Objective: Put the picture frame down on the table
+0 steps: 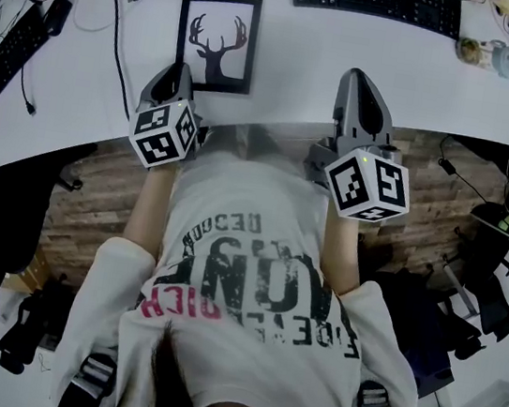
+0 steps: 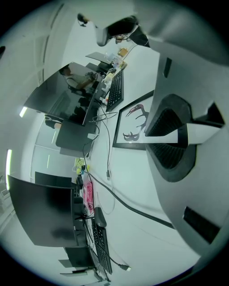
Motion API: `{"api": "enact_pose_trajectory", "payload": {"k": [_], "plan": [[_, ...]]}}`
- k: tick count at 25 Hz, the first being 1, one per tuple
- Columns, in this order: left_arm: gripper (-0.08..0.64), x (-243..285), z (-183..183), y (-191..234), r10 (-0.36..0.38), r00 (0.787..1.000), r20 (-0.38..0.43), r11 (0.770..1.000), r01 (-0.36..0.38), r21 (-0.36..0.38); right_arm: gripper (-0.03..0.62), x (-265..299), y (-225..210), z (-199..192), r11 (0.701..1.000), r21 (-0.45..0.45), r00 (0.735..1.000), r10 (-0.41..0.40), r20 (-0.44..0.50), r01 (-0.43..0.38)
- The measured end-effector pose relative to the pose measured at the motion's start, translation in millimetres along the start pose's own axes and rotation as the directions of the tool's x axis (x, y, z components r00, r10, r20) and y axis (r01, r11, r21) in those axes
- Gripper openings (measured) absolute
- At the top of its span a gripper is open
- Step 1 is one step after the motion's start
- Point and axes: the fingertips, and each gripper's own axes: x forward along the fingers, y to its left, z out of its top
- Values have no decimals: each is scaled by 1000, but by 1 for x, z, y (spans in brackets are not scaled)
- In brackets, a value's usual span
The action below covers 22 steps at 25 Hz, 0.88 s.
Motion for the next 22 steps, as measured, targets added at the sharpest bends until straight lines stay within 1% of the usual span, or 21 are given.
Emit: {"api": "enact_pose_trajectory", "payload": {"k": [8, 16, 22], "plan": [[6, -6, 9, 0, 6, 999, 37, 1000, -6, 9, 0, -5, -1, 3, 1000, -4, 1000, 3, 8, -3], [3, -14, 27, 0, -1, 996, 89, 1000, 1, -1, 2, -8, 1, 8, 1000, -3, 1000, 13, 17, -13], [3, -19, 49, -2, -8, 990, 138, 1000, 10, -15, 0, -6, 3, 12, 1000, -3, 1000, 21, 22, -21]]}}
